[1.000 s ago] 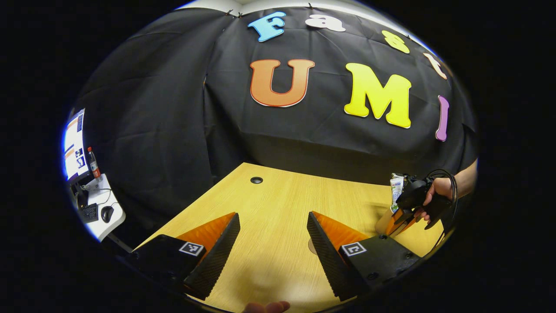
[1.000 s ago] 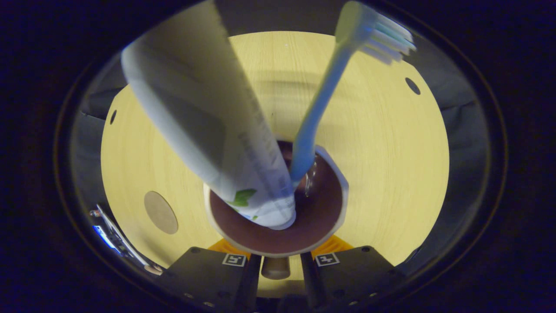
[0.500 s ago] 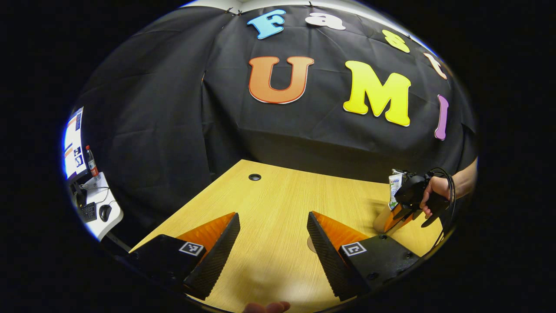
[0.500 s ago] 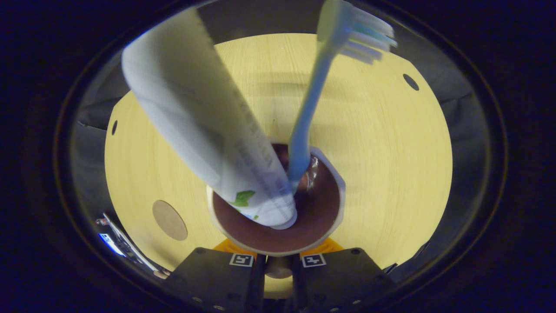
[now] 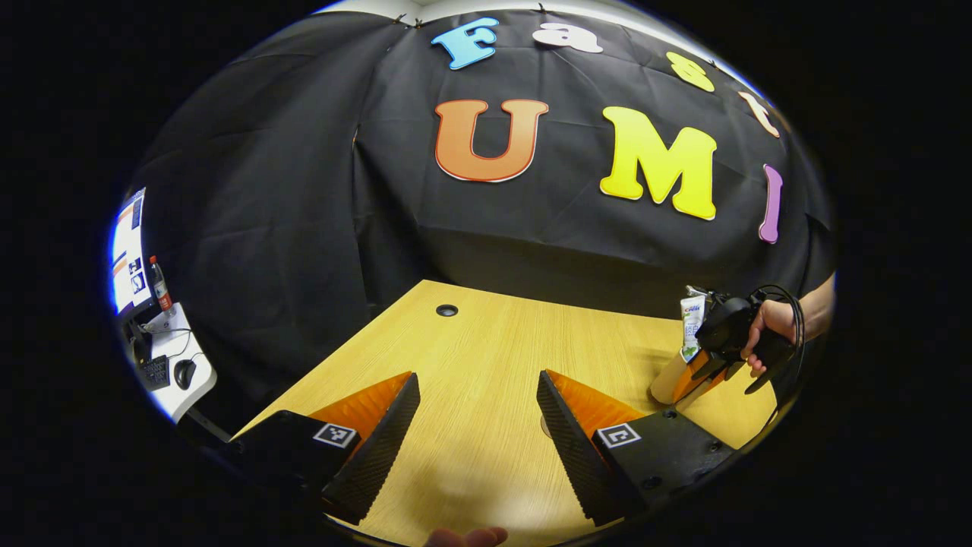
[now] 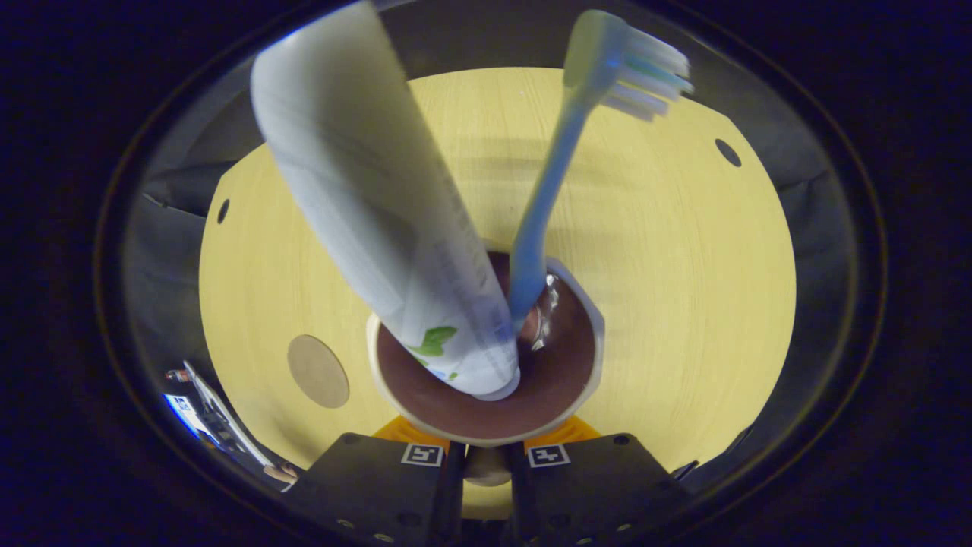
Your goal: Put the toothbrush and toothpaste on the desktop into the cup, then pick up the cup and place it on the coaster on the desktop.
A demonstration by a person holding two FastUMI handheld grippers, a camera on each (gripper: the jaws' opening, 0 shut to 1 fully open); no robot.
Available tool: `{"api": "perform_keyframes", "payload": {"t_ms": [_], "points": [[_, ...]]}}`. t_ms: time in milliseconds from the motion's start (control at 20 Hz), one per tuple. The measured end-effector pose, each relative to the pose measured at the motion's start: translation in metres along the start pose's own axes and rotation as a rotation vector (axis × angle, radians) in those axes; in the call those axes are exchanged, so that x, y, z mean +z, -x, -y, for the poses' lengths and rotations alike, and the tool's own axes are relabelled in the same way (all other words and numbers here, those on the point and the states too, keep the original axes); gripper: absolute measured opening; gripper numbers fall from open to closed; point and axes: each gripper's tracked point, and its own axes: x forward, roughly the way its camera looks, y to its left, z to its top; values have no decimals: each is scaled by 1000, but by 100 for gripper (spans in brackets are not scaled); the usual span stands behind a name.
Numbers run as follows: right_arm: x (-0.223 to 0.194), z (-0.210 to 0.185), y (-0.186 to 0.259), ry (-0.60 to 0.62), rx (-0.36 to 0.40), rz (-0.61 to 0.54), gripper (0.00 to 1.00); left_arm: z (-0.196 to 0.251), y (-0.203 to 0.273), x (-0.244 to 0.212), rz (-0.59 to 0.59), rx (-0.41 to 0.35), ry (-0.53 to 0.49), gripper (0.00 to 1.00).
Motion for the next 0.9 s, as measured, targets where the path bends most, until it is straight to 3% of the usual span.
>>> {"api": "perform_keyframes", "payload": {"t_ms": [600,900], "points": [[-48,-115,15,234,69,-11,26,-21,13,-2,31,-4,0,99],[-63,-154,6,335,55,-13,25,-27,18,-7,27,-9,3,99]]}}
